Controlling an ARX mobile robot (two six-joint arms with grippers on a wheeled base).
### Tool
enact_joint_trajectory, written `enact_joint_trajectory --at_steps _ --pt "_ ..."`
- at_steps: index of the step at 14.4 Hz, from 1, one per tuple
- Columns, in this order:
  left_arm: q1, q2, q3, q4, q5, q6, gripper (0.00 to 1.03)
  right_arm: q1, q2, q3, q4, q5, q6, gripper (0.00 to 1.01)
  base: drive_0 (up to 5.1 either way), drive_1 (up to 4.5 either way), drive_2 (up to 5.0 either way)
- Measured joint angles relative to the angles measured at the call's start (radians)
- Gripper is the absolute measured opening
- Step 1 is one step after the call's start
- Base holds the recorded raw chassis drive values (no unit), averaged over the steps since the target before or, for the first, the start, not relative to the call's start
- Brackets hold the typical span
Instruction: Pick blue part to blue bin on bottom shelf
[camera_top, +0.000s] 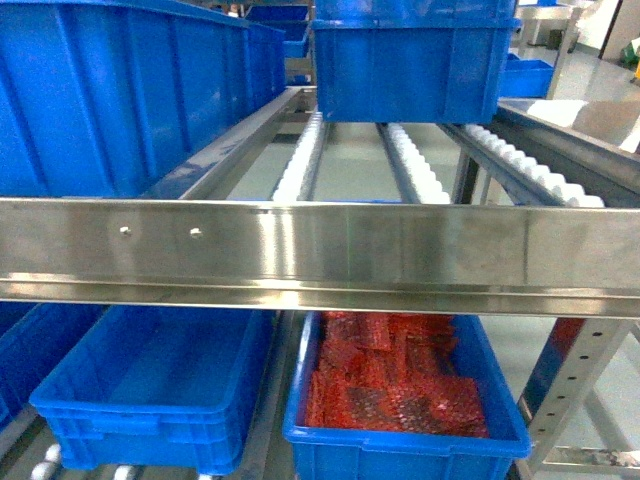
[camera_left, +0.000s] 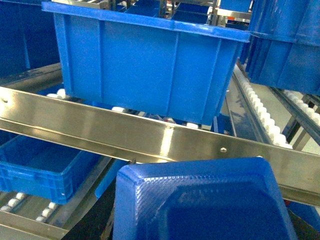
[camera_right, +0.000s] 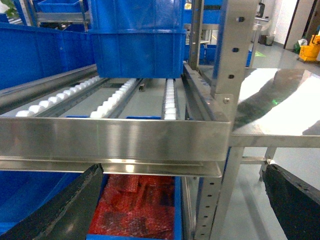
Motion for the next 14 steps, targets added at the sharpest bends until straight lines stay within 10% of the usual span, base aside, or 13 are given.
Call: enact_joint_trajectory --at_steps 14 --pt "0.001 -0.002 0.0 0.0 -0.001 0.0 0.44 0.0 0.0 0.0 -0.001 -0.001 0.0 0.98 -0.7 0.71 -0.1"
